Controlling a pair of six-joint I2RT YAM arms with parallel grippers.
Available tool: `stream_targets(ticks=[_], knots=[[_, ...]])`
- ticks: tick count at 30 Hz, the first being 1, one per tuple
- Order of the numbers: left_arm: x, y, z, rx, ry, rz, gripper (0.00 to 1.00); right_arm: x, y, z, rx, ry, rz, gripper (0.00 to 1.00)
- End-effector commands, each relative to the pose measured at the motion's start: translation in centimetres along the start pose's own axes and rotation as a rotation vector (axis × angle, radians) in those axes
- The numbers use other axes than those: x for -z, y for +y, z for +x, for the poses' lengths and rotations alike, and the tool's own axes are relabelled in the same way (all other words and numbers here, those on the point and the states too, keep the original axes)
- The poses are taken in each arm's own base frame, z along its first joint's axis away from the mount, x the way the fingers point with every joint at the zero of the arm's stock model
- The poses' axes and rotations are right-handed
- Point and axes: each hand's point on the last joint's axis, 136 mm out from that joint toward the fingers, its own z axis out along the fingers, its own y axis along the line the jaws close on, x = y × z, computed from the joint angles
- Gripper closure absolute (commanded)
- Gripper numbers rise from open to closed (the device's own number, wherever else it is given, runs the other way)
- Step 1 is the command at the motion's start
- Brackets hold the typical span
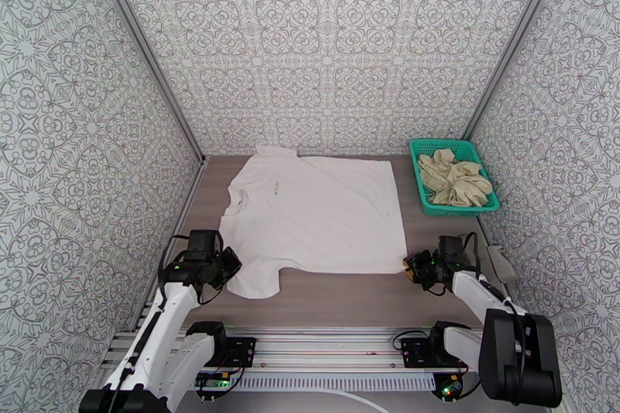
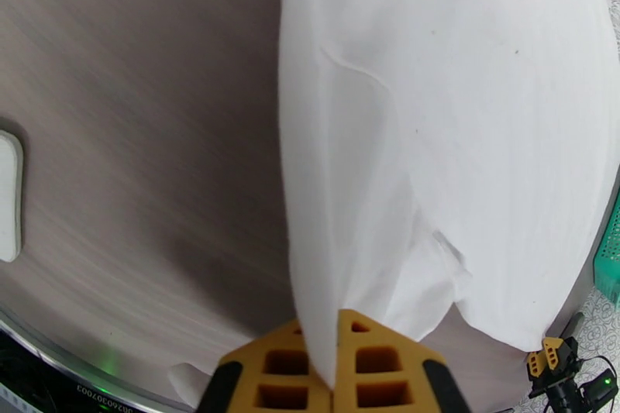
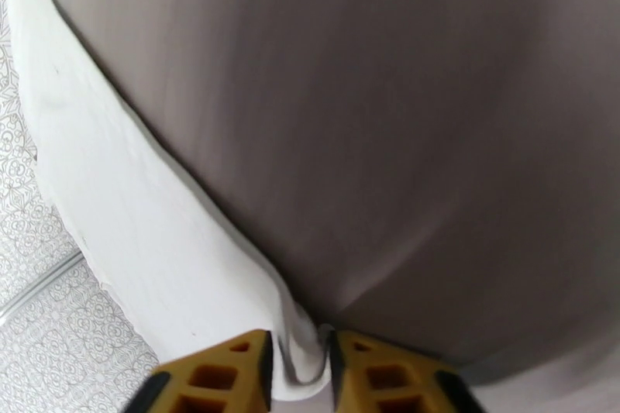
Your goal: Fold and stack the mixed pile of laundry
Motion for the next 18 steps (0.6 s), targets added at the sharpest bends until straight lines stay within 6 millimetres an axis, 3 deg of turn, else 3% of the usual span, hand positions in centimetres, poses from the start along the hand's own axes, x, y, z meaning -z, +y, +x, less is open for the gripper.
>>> stream_targets(ticks=[1, 7, 13, 18], knots=[[1.2, -0.4, -0.4, 0.002, -0.006, 0.003, 1.00, -0.3, -1.1, -0.6, 0.006, -0.030, 0.048, 0.83], [1.9, -0.8, -0.6, 0.005, -0.019, 0.014, 1.00, 1.5, -0.7, -0.6, 0.088, -0.062, 0.074, 0.84], [2.0, -0.7, -0.3, 0.000, -0.010, 0.009, 1.00, 3.1, -0.8, 0.7, 0.180, -0.012, 0.115, 0.52], [1.5, -0.1, 0.1, 0.004, -0.003, 0.002, 1.00, 4.0, -1.0, 1.8, 0.196, 0.013, 0.108, 0.48]])
